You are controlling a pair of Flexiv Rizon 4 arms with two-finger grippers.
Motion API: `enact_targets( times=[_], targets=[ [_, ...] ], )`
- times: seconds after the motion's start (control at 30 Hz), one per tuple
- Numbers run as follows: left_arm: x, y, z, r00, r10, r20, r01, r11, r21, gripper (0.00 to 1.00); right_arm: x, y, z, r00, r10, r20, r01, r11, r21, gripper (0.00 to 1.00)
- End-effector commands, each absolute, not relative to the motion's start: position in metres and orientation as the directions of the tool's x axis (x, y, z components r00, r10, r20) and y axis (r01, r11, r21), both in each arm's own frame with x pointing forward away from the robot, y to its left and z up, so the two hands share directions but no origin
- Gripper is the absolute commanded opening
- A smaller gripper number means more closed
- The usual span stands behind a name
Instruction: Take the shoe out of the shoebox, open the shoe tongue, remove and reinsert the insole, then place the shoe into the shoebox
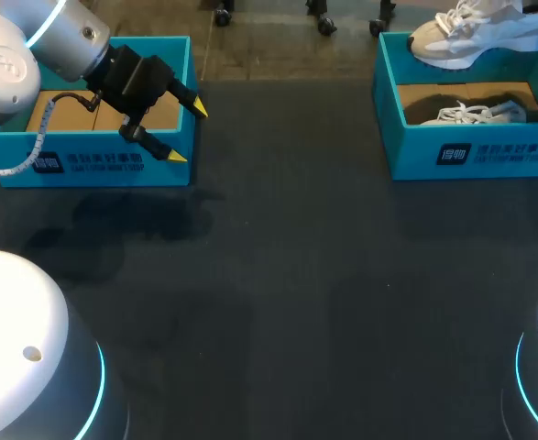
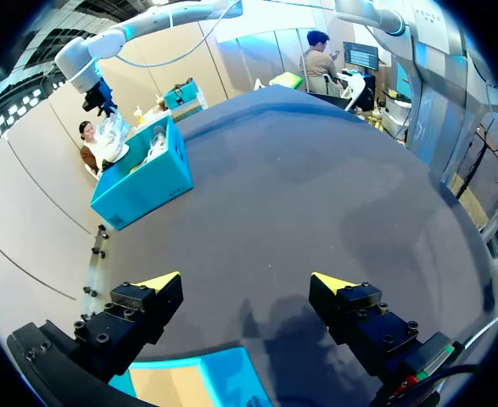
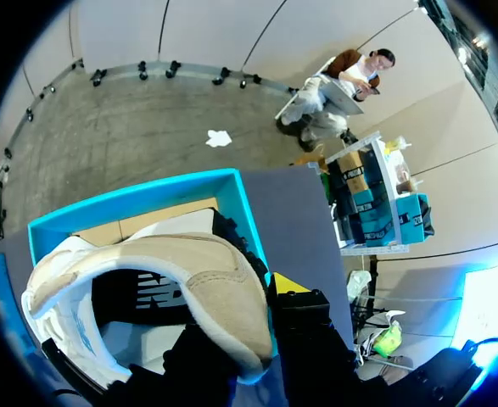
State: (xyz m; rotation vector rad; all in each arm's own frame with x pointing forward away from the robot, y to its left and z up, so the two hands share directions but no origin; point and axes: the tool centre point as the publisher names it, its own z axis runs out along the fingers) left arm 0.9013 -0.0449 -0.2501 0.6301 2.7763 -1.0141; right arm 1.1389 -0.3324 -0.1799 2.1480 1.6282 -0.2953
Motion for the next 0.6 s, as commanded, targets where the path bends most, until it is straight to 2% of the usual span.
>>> enact_targets(
  times=[0.03, 0.6],
  targets=[
    [0.901, -0.045, -0.25, -0.906, 0.342, -0.248, 0.421, 0.691, -0.588, 1.0, 1.136, -0.332, -0.179, 0.29, 0.864, -0.411, 0.952, -0.218, 0.214, 0.0],
    [0.901, -0.045, -0.25, -0.906, 0.342, -0.248, 0.421, 0.691, -0.588, 1.0, 1.145, -0.343, -0.23, 0.311, 0.873, -0.377, 0.941, -0.227, 0.252, 0.0]
  ],
)
